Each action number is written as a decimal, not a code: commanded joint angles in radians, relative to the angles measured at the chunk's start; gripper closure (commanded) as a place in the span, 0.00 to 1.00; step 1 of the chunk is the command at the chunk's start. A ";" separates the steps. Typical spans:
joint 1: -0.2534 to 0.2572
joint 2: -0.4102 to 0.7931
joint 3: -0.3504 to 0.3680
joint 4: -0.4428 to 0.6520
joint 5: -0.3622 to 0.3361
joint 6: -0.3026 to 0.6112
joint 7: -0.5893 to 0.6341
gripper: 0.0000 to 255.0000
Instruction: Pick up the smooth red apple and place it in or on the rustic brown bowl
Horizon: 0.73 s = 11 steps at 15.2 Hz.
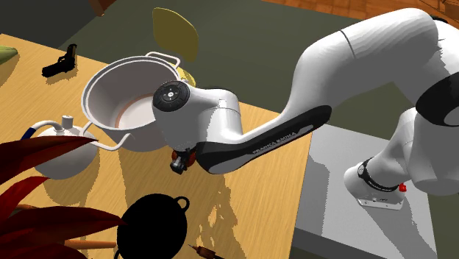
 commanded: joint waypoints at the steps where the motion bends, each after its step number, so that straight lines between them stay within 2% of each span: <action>1: 0.000 -0.010 0.002 0.014 0.004 -0.023 -0.002 1.00; 11: -0.001 -0.051 0.010 0.091 0.024 -0.140 -0.022 1.00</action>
